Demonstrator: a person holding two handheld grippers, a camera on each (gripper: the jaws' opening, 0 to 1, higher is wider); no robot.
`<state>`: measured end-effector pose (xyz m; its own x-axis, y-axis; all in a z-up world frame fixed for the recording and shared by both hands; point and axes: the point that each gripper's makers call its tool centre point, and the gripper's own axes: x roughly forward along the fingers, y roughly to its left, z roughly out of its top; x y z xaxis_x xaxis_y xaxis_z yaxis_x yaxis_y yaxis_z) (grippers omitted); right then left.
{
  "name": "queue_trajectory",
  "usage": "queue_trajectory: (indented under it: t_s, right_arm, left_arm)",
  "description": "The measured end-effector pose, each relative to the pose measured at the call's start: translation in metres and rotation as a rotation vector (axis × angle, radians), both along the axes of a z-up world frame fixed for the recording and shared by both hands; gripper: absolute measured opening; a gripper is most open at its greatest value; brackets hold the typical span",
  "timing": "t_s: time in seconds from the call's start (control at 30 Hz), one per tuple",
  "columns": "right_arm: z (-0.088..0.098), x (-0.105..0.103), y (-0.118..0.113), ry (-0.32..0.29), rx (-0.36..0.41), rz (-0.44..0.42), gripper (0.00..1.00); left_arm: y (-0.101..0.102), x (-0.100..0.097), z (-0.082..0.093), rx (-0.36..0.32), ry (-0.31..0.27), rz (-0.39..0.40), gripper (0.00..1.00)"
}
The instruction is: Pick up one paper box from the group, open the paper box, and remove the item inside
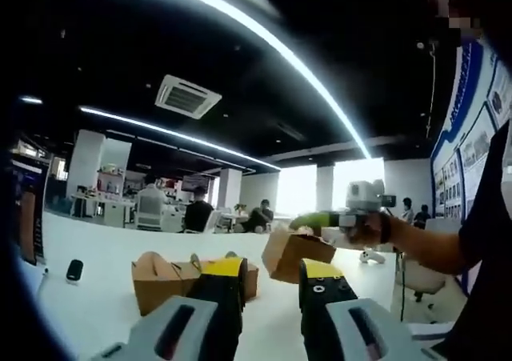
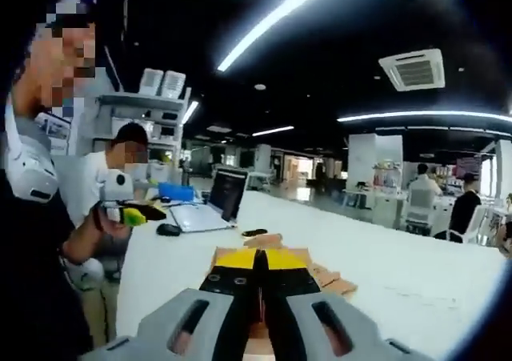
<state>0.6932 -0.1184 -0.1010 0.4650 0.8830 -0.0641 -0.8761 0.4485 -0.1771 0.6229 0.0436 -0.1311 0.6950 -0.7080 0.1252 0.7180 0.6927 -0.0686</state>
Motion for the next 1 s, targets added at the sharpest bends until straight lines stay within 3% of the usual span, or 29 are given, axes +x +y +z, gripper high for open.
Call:
queue_trajectory:
  t_s: [0.13, 0.2, 0.3, 0.37, 0.57, 0.77, 1.0]
  right_arm:
    - [-0.006, -0.026, 0.037, -0.019, -0.049, 0.215, 0.03]
    - [-0.011, -0.039, 0.053, -0.001, -0.068, 0.317, 0.03]
    - [-0.024, -0.046, 0.068, 0.024, -0.104, 0.419, 0.03]
    - [-0.036, -0.051, 0.076, 0.009, -0.145, 0.480, 0.03]
    - [-0.074, -0.044, 0.092, 0.051, -0.245, 0.540, 0.03]
    - [-0.085, -0.043, 0.104, 0.054, -0.264, 0.577, 0.03]
    - [-0.100, -0.033, 0.102, 0.071, -0.292, 0.551, 0.03]
  left_arm:
    - [-0.003, -0.003, -0.001, 0.004, 0.005, -0.024, 0.28]
    - [-0.003, -0.003, -0.001, -0.002, 0.009, -0.028, 0.28]
    - [-0.004, -0.003, -0.002, -0.010, 0.018, -0.039, 0.28]
    - [-0.005, -0.004, -0.003, -0.011, 0.023, -0.048, 0.28]
    - [0.004, -0.002, 0.005, -0.025, -0.001, -0.018, 0.28]
    - [0.009, -0.005, 0.011, -0.003, -0.038, -0.011, 0.28]
    - [0.008, -0.004, 0.009, -0.015, -0.024, -0.014, 0.28]
